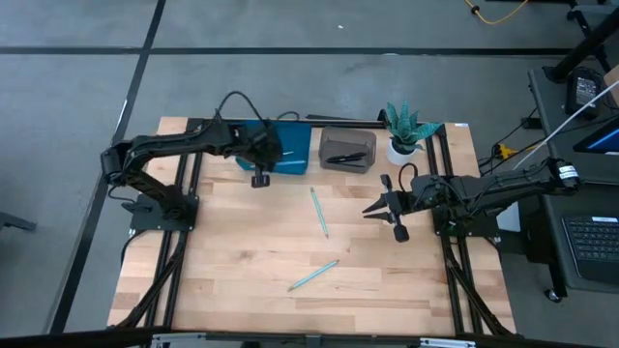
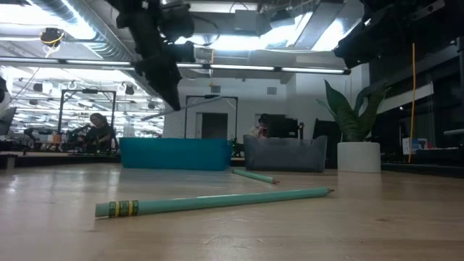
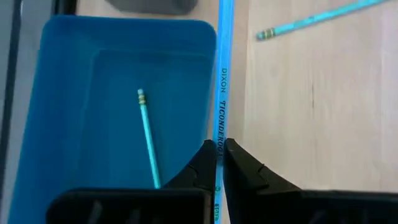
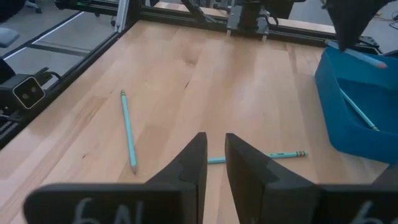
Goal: Sort pens & pencils
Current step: Put the light blue pencil into the blue bin
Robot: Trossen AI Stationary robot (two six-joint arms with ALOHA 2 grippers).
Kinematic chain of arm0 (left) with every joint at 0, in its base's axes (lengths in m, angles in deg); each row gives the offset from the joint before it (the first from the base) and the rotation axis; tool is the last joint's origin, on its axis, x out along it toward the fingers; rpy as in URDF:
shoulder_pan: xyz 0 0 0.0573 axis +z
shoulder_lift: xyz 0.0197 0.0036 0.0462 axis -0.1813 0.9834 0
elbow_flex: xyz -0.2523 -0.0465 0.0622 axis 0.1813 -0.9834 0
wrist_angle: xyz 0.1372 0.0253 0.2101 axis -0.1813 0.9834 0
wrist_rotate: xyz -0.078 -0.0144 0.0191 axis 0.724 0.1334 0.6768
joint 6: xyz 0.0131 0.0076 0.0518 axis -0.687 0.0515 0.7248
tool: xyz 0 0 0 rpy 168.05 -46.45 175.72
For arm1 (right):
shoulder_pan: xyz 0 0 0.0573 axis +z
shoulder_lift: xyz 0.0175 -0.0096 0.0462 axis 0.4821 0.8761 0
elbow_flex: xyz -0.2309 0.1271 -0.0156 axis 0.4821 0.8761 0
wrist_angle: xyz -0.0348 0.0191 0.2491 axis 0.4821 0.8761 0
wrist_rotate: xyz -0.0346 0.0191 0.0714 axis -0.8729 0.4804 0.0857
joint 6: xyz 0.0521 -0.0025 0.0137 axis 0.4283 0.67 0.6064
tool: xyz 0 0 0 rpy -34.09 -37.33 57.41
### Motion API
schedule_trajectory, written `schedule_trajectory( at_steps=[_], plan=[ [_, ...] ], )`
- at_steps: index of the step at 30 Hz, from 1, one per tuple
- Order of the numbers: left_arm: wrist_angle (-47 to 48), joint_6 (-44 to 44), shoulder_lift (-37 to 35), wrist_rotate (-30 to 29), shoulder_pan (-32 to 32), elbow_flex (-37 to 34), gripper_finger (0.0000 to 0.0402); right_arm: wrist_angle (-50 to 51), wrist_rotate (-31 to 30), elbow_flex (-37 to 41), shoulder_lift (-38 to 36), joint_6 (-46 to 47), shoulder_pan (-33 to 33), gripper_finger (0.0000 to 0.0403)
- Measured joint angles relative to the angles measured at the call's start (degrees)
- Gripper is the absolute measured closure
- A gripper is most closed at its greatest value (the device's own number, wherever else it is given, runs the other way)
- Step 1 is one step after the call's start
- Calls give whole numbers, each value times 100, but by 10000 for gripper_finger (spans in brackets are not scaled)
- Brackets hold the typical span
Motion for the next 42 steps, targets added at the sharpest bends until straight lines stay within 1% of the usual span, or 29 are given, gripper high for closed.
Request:
schedule_trajectory(
  at_steps=[4,6,9,13,21,24,33,42],
  plan=[
    [-789,253,-367,731,358,-497,392,-2,-2,0,0,2,-4,343],
    [-1184,294,-540,979,527,-729,392,-19,-2,0,0,3,-6,343],
    [-1584,308,-739,1211,759,-1017,392,-24,-4,0,0,2,-6,343],
    [-1789,436,-787,1281,991,-1229,390,-24,-4,0,0,-13,-4,343],
    [-2507,579,-768,1961,1493,-1426,389,-26,-9,0,0,-15,-6,343],
    [-2557,602,-769,2134,1673,-1421,389,-25,-11,0,0,-15,-6,343],
    [-2539,598,-768,2172,2069,-1421,390,-24,-15,0,0,-18,-6,343],
    [-2515,563,-513,1899,2180,-1421,391,-128,-21,0,0,-148,-10,343]
  ],
)
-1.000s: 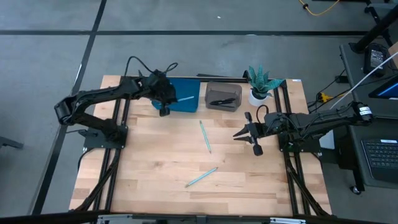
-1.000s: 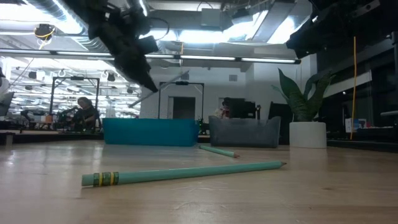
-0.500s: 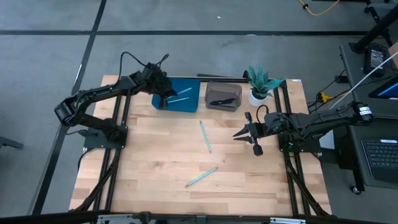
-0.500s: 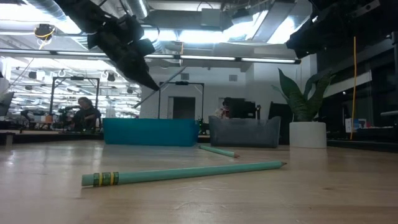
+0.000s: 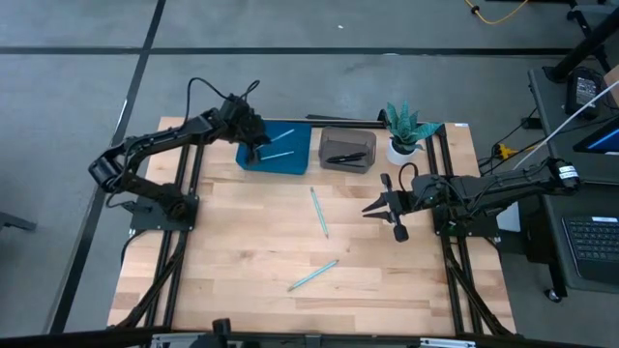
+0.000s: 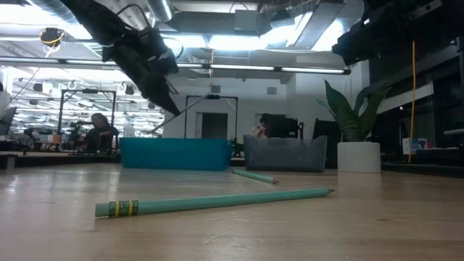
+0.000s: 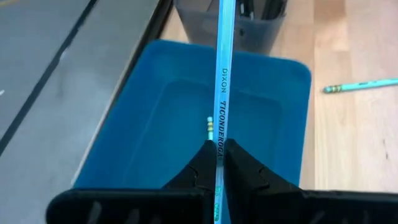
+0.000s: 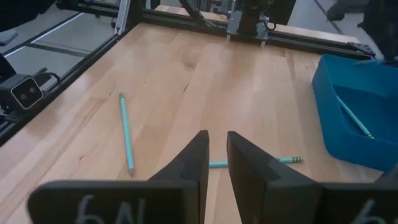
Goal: Sort pens & pencils
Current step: Put the light blue pencil into the blue bin
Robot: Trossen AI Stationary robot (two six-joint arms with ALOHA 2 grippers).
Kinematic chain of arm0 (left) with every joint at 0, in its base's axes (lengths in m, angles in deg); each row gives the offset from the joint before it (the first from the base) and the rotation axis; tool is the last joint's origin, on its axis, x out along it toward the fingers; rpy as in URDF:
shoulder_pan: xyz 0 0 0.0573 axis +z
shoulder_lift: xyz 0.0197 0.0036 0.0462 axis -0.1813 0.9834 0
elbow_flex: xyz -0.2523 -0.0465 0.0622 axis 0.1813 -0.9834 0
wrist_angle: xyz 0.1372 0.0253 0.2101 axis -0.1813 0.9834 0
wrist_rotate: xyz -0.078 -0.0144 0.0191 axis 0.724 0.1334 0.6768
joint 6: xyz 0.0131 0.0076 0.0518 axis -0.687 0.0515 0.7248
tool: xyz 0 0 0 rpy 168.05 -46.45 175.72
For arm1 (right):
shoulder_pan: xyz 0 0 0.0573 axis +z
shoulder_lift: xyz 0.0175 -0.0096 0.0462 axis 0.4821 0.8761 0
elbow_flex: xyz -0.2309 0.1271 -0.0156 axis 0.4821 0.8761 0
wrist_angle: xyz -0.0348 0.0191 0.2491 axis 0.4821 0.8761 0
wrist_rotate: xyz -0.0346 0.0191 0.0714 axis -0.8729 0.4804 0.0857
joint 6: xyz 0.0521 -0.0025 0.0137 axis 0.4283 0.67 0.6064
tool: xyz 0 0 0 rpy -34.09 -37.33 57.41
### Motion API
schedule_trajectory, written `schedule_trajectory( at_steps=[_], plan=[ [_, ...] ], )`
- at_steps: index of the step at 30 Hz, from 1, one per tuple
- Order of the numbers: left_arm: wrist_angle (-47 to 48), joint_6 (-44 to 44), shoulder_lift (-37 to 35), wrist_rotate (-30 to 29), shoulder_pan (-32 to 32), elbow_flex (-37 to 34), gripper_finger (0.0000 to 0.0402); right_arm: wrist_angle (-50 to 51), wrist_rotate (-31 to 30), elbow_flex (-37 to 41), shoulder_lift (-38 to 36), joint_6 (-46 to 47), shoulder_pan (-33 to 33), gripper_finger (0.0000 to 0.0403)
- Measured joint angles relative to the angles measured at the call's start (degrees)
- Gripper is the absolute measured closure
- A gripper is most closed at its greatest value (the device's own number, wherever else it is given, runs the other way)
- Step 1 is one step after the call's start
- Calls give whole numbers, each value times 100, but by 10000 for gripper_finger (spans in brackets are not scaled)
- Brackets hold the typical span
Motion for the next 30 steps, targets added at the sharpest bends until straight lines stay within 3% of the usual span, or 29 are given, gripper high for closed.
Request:
schedule_trajectory(
  at_steps=[23,30],
  plan=[
    [476,37,551,-583,-31,8,392,-94,-174,0,0,-146,-11,343],
    [1338,141,652,-947,-237,480,392,-215,-296,0,0,-272,-11,343]
  ],
)
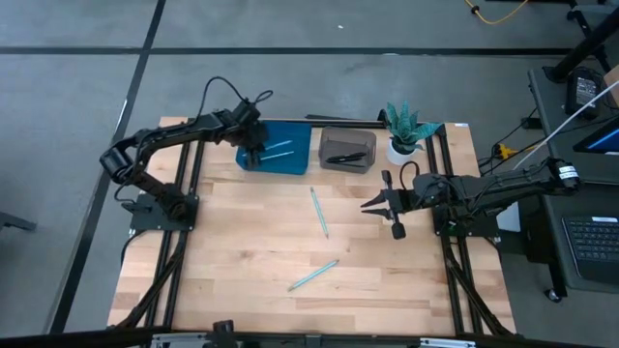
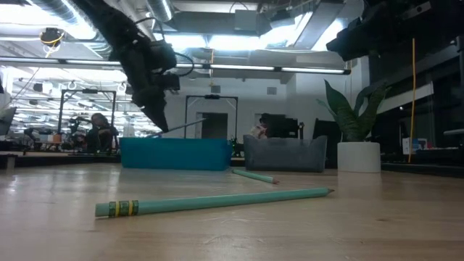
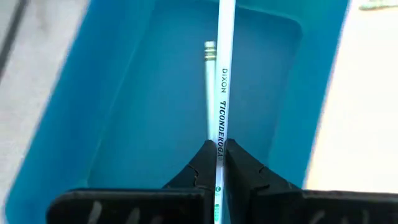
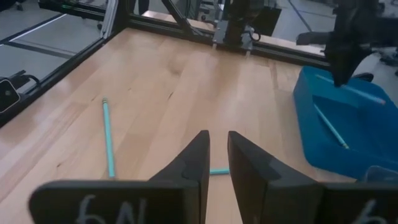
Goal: Sort pens & pencils
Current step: Put the light blue pencil into the blue bin
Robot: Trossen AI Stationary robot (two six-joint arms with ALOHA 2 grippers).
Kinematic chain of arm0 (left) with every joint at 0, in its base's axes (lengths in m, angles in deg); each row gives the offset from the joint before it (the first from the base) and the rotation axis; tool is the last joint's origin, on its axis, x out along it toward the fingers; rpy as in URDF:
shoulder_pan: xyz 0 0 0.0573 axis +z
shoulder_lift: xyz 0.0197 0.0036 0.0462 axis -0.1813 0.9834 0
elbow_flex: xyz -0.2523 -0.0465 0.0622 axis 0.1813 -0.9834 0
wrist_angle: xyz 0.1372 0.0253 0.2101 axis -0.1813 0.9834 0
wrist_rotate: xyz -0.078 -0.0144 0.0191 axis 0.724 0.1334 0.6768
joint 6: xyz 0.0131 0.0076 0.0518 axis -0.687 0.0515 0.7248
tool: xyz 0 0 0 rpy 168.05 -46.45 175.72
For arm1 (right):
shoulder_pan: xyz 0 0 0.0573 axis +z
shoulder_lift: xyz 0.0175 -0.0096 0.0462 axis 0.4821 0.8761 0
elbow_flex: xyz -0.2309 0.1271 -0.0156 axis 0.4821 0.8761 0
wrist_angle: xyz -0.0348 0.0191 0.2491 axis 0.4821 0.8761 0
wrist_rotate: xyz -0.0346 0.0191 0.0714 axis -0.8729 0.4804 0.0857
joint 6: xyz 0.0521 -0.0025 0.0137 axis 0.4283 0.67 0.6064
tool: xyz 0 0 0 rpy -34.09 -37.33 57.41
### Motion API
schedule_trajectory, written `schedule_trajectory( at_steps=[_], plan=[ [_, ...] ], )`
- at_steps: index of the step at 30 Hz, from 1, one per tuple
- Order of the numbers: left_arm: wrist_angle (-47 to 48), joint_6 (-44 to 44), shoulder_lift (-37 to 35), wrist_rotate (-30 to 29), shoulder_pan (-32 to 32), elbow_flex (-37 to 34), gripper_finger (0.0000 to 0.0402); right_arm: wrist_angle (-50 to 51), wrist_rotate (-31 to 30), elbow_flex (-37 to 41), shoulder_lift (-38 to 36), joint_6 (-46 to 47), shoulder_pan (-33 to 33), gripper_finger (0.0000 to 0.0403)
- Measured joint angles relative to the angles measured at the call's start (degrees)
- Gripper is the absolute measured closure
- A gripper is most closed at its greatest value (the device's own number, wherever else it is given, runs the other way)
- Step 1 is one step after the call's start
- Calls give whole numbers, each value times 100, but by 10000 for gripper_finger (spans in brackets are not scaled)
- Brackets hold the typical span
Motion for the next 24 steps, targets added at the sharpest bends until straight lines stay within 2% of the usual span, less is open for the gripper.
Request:
schedule_trajectory(
  at_steps=[12,18,24],
  plan=[
    [848,154,1459,-476,-273,1120,392,-120,0,0,0,-2,0,343],
    [938,181,1634,-499,-263,1260,389,-18,0,0,0,8,0,343],
    [1072,124,1629,-541,-239,1277,364,81,2,0,0,145,0,343]
  ],
)
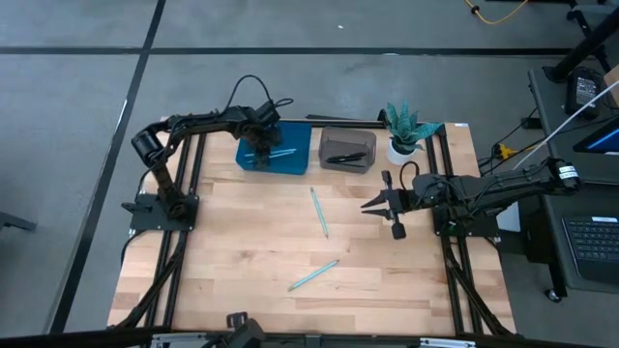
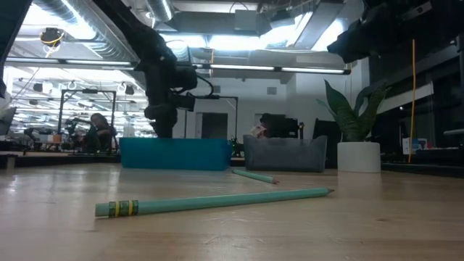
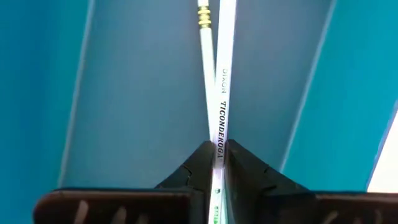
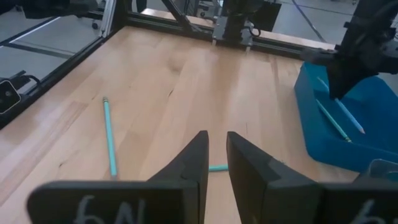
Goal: Sort pens & pencils
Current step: Put the light blue pencil into the blue bin, then put the light green pencil into the blue bin
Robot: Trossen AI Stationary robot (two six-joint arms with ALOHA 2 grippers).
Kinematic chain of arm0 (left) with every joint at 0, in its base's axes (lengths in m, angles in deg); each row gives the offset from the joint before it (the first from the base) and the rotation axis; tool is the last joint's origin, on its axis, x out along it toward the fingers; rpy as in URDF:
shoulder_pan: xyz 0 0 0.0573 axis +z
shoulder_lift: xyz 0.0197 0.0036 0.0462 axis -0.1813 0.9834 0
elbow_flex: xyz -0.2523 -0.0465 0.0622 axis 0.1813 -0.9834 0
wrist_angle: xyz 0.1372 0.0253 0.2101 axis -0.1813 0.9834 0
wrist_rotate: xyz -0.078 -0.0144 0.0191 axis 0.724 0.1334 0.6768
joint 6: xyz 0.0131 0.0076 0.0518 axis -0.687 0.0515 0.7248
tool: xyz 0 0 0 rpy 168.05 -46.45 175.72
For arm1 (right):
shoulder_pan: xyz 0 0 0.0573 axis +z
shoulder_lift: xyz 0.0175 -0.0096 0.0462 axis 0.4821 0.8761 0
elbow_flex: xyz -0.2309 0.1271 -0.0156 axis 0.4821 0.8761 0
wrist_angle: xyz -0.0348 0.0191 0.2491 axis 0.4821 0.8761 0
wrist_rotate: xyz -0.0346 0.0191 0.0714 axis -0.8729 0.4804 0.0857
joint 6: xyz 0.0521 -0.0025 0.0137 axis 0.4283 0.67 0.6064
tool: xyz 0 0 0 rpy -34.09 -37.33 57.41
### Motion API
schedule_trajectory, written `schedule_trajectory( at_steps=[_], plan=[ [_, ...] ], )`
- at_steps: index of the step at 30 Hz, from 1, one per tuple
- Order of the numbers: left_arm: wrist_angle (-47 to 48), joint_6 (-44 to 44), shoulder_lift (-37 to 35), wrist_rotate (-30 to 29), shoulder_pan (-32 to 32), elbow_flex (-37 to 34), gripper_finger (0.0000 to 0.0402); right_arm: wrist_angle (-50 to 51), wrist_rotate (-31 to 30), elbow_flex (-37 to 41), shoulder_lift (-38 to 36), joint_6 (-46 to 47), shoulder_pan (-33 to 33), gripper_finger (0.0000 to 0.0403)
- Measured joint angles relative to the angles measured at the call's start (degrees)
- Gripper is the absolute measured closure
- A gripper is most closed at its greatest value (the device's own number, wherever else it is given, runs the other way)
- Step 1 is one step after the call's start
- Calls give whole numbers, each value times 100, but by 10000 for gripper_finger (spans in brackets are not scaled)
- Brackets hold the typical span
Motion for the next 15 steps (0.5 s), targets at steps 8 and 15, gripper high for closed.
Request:
schedule_trajectory(
  at_steps=[8,15],
  plan=[
    [-8,-132,0,-11,2,0,343,18,0,0,0,2,0,343],
    [35,-262,-112,-3,37,-2,349,20,0,0,0,2,0,343]
  ],
)
